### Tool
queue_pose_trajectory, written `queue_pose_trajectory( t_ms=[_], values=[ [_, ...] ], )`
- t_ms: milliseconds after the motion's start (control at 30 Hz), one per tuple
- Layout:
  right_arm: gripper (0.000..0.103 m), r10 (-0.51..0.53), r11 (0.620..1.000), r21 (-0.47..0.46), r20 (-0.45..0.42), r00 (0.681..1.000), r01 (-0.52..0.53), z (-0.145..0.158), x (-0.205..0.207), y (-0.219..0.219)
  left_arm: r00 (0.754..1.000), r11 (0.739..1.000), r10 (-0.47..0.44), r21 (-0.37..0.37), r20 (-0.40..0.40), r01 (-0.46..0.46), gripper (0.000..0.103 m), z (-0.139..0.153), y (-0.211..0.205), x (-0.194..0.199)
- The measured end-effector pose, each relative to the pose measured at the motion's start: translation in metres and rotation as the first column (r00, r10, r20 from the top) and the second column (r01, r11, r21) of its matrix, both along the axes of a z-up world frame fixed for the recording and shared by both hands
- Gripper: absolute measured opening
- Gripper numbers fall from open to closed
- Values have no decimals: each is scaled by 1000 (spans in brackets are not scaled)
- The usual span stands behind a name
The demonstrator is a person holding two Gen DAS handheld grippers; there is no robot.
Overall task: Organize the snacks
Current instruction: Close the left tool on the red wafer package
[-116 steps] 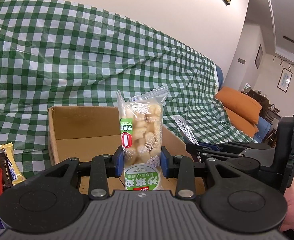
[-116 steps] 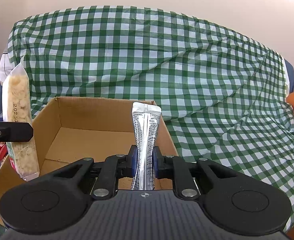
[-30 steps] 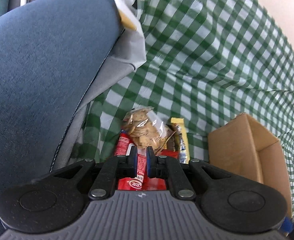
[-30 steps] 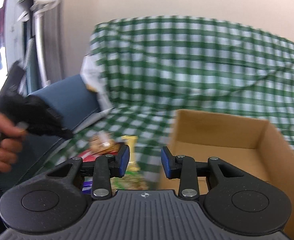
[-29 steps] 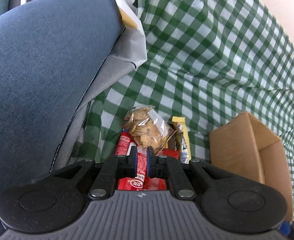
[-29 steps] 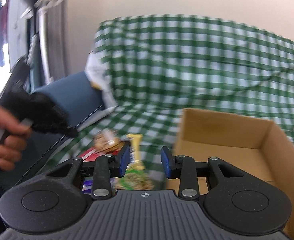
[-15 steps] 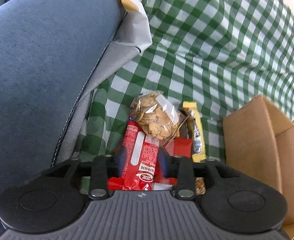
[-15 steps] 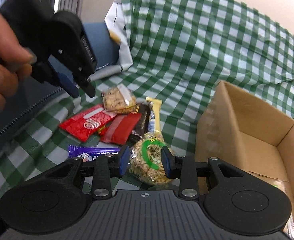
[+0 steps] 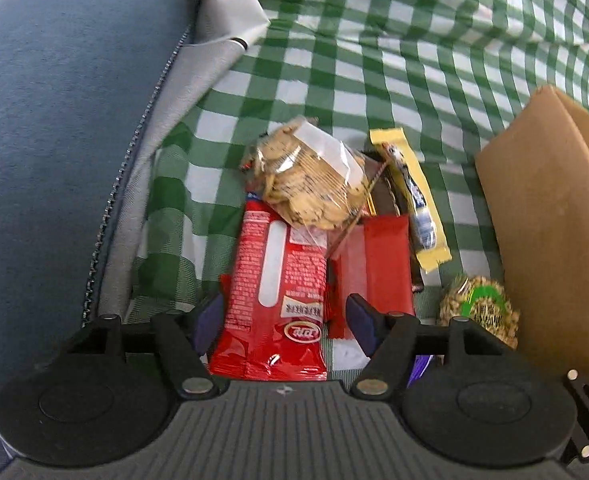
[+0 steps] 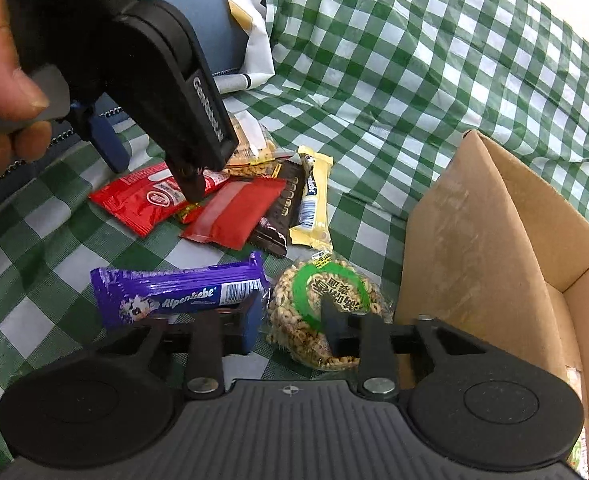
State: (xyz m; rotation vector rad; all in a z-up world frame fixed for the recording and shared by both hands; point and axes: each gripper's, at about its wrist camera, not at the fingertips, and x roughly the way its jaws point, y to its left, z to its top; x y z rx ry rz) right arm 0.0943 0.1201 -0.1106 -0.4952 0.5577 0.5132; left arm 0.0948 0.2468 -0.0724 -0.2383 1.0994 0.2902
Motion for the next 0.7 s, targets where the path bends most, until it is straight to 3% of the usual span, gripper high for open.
queue_pose_trajectory(
  t_ms=[100,233,467,533,600,700],
  values=[
    [0,20,1000,12,-1,1000,-20,1,-2,-1,1000,1000,-4,2,-14,4,72,-4,0,0],
    [0,52,998,18,36,998,-53,5,-10,-2,1000,1000,5,-13,-19,-6,67,-4,4,-3],
    [0,51,999,-16,100,994,-49,10,-25,2,1000,1000,6,-28,-21,-6,42,1,6,-11],
    [10,37,999,-31,115,993,-33,9,-25,3,1000,998,25,-51,-15,-26,42,2,9,-13],
    [35,30,999,-42,105,994,-26,6,-22,5,999,998,31,-57,-15,-32,43,2,11,-14],
    [40,3,998,-70,88,996,4,0,-14,6,999,997,28,-68,-24,-30,50,1,12,-15]
  ],
)
